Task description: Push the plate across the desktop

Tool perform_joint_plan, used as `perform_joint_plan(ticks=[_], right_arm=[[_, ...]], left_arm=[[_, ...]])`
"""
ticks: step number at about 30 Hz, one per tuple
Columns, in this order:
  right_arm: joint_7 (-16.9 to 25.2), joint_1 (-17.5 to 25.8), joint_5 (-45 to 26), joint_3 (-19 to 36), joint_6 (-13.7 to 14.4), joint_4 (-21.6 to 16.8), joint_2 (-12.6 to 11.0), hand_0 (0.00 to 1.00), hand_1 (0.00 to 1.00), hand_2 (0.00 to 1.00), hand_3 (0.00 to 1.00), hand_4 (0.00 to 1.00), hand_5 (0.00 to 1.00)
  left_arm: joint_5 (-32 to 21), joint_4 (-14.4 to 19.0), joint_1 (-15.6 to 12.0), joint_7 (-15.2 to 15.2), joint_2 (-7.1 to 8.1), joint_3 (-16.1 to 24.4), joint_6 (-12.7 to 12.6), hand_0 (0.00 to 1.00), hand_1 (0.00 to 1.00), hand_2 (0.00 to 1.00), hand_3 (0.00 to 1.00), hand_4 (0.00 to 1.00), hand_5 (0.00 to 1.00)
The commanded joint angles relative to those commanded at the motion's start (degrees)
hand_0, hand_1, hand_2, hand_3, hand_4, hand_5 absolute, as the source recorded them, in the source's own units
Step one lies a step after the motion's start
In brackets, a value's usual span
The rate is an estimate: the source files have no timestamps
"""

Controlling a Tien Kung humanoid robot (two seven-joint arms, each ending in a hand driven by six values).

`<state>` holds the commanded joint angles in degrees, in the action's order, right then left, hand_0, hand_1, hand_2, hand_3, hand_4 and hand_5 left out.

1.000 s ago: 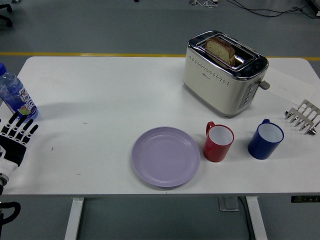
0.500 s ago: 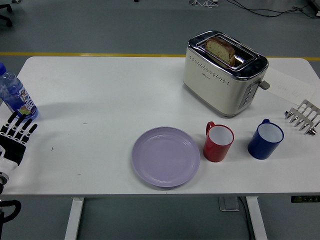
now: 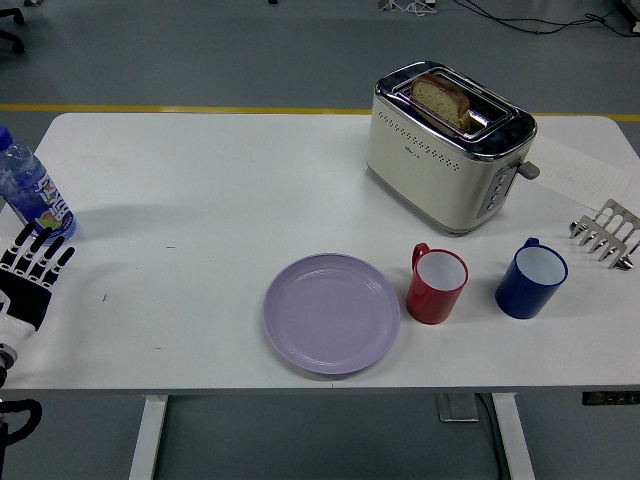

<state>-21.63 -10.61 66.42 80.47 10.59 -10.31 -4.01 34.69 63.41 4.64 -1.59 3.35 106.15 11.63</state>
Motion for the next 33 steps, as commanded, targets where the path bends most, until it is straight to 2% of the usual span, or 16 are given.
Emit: perform_joint_plan(ticks=[33], right_arm=[[0.1, 0.1, 0.3, 0.1, -0.3, 0.0, -0.1, 0.515, 0.488, 0.596, 0.545, 0.223, 0.243]], left_arm=[[-0.7, -0.2, -0.3, 0.0, -0.15, -0.2, -0.4, 0.622, 0.664, 0.654, 0.678, 0.525, 0.998]])
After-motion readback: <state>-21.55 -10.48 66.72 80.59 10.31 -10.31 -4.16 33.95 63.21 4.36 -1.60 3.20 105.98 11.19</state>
